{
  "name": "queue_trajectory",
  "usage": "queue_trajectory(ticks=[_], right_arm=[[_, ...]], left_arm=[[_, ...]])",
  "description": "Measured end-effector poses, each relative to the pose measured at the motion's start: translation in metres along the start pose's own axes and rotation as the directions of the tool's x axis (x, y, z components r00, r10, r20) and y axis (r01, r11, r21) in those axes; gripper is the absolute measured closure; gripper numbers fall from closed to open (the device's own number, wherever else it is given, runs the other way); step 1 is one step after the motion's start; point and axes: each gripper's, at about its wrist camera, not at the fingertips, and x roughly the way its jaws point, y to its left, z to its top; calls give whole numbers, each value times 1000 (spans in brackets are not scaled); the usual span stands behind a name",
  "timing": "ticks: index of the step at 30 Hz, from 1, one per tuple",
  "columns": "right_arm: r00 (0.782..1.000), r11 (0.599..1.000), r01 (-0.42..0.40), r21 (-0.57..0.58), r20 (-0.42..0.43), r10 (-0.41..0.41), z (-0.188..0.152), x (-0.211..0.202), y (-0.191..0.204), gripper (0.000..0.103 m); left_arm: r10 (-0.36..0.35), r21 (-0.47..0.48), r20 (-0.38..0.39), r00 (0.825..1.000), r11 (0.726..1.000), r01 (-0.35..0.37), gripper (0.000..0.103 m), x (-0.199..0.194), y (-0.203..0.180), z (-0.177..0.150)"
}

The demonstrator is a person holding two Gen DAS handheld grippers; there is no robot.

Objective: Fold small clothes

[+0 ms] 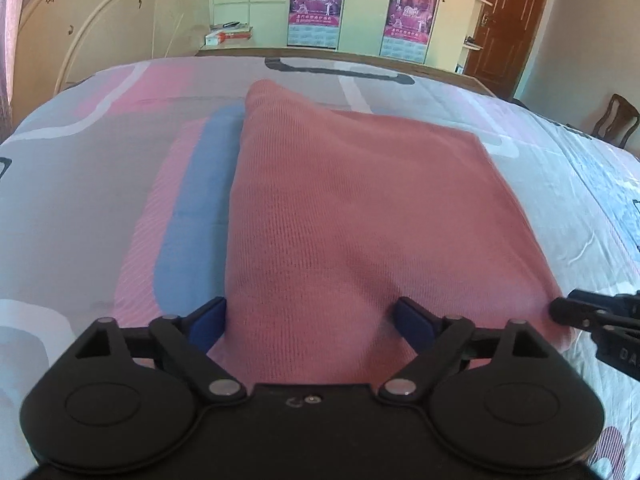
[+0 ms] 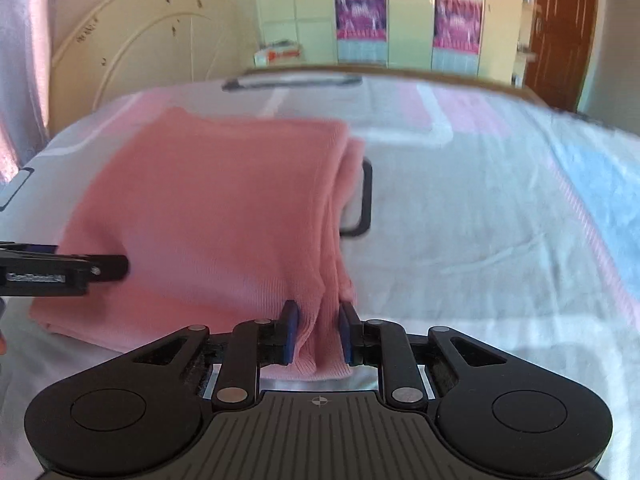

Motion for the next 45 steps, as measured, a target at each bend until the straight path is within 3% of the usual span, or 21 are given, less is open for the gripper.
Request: queue_trajectory(ticks=[5, 9, 13, 17, 23, 29, 33, 36, 39, 45], right_arm=[[999, 999, 21, 49, -47, -19, -6, 17, -2, 82], [998, 998, 19, 64, -69, -14, -1, 19, -4, 81], [997, 995, 48, 84, -63, -43, -4, 22, -9, 54], [996, 990, 28, 140, -83, -16, -3, 24, -21, 52], [995, 998, 64, 24, -84, -62, 0, 21, -10, 50], [999, 994, 31, 104, -44, -26, 0, 5, -21, 47], [995, 998, 52, 22, -91, -49, -3, 11, -13, 47], [998, 999, 4, 54, -55, -1, 0, -3, -10, 47], [999, 1000, 12, 14, -44, -11, -4, -15, -3, 46], [999, 998, -46, 46, 12, 46, -11, -60, -8, 42]], left_arm=[[5, 6, -19, 1000, 1000, -5, 1, 7, -5, 0], [1, -31, -53, 999, 1000, -2, 0, 12, -5, 3], [-11, -111, -129, 992, 994, -4, 0, 16, 0, 5], [25, -99, -153, 988, 994, -41, 0, 13, -5, 5], [87, -35, -126, 988, 995, -92, 0, -1, -18, -2], [148, -20, -99, 984, 988, -150, 3, -14, -27, -11], [158, -31, -107, 982, 986, -162, 4, -20, -32, -13], [169, -42, -98, 981, 984, -173, 4, -25, -33, -15], [155, -63, -94, 984, 985, -161, 6, -32, -32, -16], [188, -37, -16, 982, 981, -189, 10, -72, -45, -22]])
